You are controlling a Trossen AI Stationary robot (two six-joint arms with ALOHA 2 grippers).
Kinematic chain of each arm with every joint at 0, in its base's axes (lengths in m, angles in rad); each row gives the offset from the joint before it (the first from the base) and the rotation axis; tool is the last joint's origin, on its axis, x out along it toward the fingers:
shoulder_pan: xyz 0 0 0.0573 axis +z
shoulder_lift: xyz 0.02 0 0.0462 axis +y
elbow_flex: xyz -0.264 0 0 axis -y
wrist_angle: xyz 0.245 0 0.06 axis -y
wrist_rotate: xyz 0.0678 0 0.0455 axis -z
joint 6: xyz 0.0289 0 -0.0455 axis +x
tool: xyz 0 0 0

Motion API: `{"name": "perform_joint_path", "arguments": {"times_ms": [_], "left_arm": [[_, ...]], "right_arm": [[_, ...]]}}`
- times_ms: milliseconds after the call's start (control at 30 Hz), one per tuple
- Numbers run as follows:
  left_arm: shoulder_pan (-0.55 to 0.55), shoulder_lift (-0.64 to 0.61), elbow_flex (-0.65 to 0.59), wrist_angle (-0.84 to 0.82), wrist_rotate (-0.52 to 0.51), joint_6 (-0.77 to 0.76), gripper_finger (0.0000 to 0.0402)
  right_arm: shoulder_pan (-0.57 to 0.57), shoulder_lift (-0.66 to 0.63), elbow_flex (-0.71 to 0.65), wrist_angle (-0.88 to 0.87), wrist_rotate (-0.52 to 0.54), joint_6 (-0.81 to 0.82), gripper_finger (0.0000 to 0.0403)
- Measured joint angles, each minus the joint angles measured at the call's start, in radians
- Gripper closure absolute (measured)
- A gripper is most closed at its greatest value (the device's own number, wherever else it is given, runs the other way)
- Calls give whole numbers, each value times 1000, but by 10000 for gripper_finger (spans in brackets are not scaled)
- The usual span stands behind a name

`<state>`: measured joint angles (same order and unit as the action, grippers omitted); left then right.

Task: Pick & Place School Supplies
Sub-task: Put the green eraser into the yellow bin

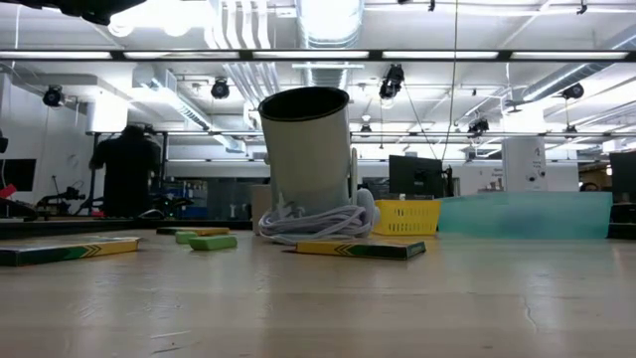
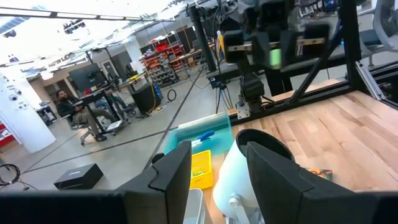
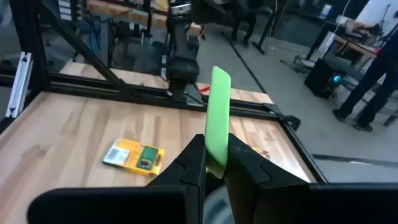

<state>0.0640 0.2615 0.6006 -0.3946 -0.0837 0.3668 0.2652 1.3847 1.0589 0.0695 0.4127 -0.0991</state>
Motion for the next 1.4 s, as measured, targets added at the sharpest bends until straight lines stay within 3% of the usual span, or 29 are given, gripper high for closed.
{"name": "perform_joint_path", "arguments": {"times_ms": [167,300,633,1033,1400], "left_arm": [[0,0,0,-2,0,0,241],[0,0,0,-6,0,0,241],[0,0,0,-6,0,0,241],[0,0,0,-6,0,0,241],[0,0,0,-6,0,0,241]], "right_arm": [[-68,-167,-207,114,-93,-5,369],[-114,-279,-340,181,-103,-27,369],[-326,-434,-494,198,-111,-32,369],[-706,-317,-506,204,-333,120,369],[-822,-102,-474,197,-382,261,369]]}}
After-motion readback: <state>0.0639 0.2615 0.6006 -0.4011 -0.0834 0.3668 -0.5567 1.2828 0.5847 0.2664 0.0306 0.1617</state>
